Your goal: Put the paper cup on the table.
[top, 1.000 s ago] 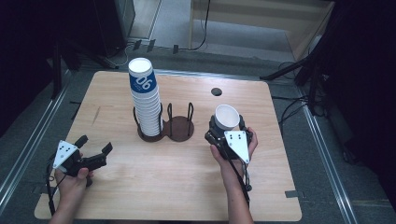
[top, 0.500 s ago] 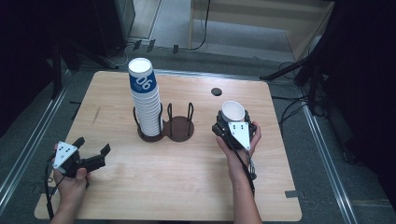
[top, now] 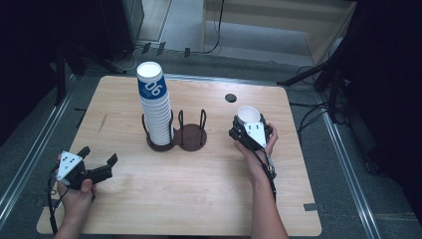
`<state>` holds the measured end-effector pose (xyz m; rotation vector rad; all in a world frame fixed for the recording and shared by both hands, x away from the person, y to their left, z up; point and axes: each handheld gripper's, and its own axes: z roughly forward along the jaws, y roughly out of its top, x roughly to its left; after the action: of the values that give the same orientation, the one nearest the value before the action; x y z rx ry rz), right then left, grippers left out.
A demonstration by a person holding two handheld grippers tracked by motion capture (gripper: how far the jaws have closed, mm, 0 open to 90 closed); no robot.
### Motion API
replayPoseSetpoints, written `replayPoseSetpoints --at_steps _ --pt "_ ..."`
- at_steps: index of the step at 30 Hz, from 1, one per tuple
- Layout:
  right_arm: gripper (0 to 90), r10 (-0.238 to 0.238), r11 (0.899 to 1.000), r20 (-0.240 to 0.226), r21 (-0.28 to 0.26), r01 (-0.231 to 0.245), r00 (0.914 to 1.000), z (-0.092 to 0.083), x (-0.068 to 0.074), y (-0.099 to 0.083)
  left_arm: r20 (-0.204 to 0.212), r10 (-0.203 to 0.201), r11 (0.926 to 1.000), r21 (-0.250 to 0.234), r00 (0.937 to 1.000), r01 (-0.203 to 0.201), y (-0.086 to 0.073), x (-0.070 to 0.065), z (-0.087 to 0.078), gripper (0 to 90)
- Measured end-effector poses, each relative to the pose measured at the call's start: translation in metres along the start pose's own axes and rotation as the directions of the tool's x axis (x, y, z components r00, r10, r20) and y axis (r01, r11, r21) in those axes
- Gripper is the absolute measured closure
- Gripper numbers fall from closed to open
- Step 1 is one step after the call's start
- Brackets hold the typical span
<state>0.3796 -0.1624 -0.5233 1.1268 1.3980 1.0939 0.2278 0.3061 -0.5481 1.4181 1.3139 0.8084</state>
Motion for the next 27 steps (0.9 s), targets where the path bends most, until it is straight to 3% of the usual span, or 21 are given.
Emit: replayPoseSetpoints --at_steps 5,8,16,27 --pt "13.2 0.023 0.999 0.007 0.043 -0.023 0.9997 0.010 -0.003 -0.009 0.002 -0.003 1.0000 0.000 1.0000 0.003 0.000 0.001 -0.001 0.0" --pt "13.0 0.009 0.999 0.043 0.053 -0.011 0.9990 0.013 -0.002 -0.011 0.000 -0.006 1.0000 -0.003 1.0000 0.006 0.000 0.001 -0.001 0.0" --pt "12.7 -0.021 0.997 0.039 0.072 0.018 0.9990 0.016 0.004 -0.014 -0.005 -0.012 0.9999 -0.002 0.9999 0.012 0.000 0.001 -0.001 0.0" --pt "11.8 -0.008 0.996 0.053 0.094 0.003 0.9986 0.019 0.007 -0.017 -0.005 -0.015 0.9999 -0.005 0.9999 0.015 -0.001 0.001 -0.001 0.0"
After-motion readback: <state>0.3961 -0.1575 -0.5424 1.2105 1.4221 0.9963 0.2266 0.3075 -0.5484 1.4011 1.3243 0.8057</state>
